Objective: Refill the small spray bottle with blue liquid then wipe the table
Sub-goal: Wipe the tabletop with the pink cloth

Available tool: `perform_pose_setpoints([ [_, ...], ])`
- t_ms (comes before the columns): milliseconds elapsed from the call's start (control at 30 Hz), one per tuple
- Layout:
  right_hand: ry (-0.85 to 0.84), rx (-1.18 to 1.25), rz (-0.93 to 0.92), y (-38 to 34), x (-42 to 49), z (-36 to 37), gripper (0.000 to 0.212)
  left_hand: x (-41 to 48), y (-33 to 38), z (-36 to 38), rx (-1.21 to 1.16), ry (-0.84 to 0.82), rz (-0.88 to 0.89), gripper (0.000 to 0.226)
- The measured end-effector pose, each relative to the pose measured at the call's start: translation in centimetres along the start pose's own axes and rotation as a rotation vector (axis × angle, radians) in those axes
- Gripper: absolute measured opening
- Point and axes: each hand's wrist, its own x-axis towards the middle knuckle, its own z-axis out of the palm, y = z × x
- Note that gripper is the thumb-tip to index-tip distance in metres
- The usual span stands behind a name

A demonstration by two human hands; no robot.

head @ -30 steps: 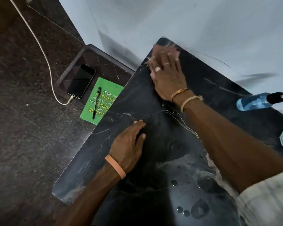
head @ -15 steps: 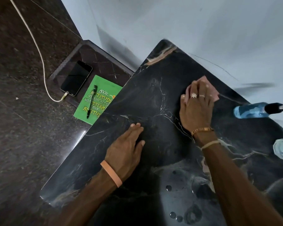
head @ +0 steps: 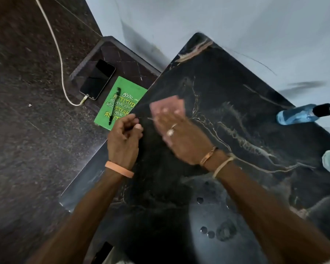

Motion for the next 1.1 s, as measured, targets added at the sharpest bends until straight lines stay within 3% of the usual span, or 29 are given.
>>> perform_pose_setpoints([
  [133, -0.004, 0.136, 0.577, 4.1, 3.7, -1.2, 0.061, -0.3, 0.3, 0.7, 0.185, -0.074, 0.109, 0.024],
  [167, 0.010, 0.096, 0.566, 2.5, 4.3, -0.5, 0.062, -0.4, 0.5, 1.1, 0.184, -0.078, 0.121, 0.023],
  [267, -0.015, 0.009, 0.191, -3.5, 1.4, 1.0, 0.061, -0.8, 0.8, 1.9, 0.246, -0.092, 0.135, 0.023],
  [333, -0.024, -0.018, 0.124, -3.1, -2.7, 1.1, 0.061, -1.4, 0.4, 1.4, 0.264, -0.119, 0.112, 0.025],
  [433, -0.021, -0.177, 0.342, 3.8, -5.4, 0.5, 0.065, -2.8, -0.4, 0.0, 0.329, -0.167, 0.163, 0.025],
  [500, -0.024, -0.113, 0.636, 9.1, -4.3, -1.1, 0.059, -3.7, -0.7, -0.6, 0.357, -0.175, 0.187, 0.023],
  [567, -0.070, 0.022, 0.763, 9.9, -1.9, -2.8, 0.051, -4.4, -0.8, -0.7, 0.363, -0.171, 0.188, 0.023],
  [633, 0.009, -0.004, 0.574, 5.6, 0.8, -2.1, 0.046, -4.8, -0.7, -0.3, 0.370, -0.145, 0.201, 0.025],
  [700, 0.006, -0.007, 0.295, -2.4, 0.5, -1.0, 0.058, -5.5, -1.0, 0.1, 0.433, -0.118, 0.260, 0.027],
  [767, -0.034, 0.095, 0.180, -9.6, -3.2, 0.6, 0.063, -6.9, -1.9, 0.0, 0.571, -0.079, 0.338, 0.027],
  [833, -0.041, 0.154, 0.177, -12.1, -8.6, 1.9, 0.058, -9.2, -3.4, -0.3, 0.686, -0.118, 0.466, 0.026],
  [900, -0.032, 0.099, 0.136, -10.4, -13.1, 2.4, 0.054, -11.5, -5.2, 0.0, 0.787, -0.274, 0.585, 0.030],
  [967, -0.019, 0.091, 0.243, -7.3, -14.6, 2.5, 0.055, -13.0, -5.9, 0.8, 0.788, -0.413, 0.547, 0.034],
  [1033, -0.019, 0.134, 0.515, -6.4, -13.1, 1.8, 0.058, -13.6, -5.8, 1.6, 0.670, -0.351, 0.476, 0.036],
  [1100, -0.050, 0.172, 0.554, -9.0, -10.8, 1.3, 0.061, -14.1, -5.1, 1.9, 0.523, -0.205, 0.381, 0.034],
])
